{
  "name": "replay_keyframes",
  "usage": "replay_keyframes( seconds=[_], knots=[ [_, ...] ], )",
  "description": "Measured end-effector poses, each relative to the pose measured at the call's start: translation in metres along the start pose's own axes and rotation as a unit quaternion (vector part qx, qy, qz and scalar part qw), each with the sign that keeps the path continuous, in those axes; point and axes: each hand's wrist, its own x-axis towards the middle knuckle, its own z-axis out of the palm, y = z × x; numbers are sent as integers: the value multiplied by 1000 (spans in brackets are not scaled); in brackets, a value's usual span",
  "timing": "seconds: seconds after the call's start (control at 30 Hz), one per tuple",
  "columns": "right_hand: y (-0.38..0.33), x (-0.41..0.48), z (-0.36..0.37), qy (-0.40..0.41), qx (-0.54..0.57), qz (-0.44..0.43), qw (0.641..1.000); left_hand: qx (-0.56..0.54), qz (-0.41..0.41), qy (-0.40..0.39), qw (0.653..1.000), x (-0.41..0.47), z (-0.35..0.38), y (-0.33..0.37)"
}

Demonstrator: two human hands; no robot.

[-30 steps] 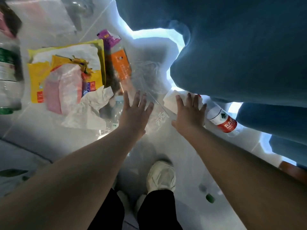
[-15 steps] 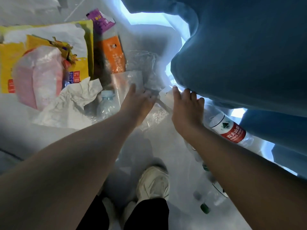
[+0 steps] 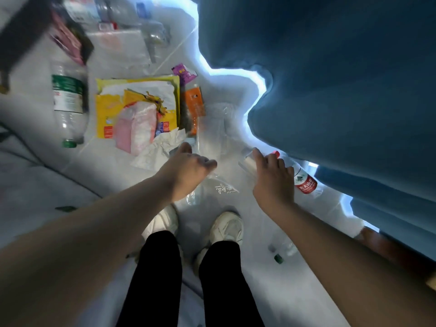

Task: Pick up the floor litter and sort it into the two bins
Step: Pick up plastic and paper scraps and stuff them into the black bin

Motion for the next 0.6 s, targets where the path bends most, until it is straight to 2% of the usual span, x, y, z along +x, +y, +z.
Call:
replay_keyframes(
  seconds=[0.17, 0.23, 0.3, 0.4, 0.5, 0.6],
  knots=[
    [-19, -83, -83, 31, 64, 19, 997, -13, -29, 51, 998, -67, -99, 19],
    [-23, -124, -122, 41, 126, 17, 991, -21, -40, 67, 997, -98, -147, 35],
    [-24, -172, -160, 51, 246, 24, 968, -25, -65, 84, 994, -130, -193, 55],
    [-18, -245, -215, 76, 395, 54, 914, -48, -95, 107, 989, -177, -251, 88],
    [-1, -316, -259, 119, 458, 79, 878, -49, -101, 140, 984, -210, -302, 126],
    [20, -378, -286, 147, 479, 113, 858, -50, -83, 181, 979, -226, -345, 167]
  ],
)
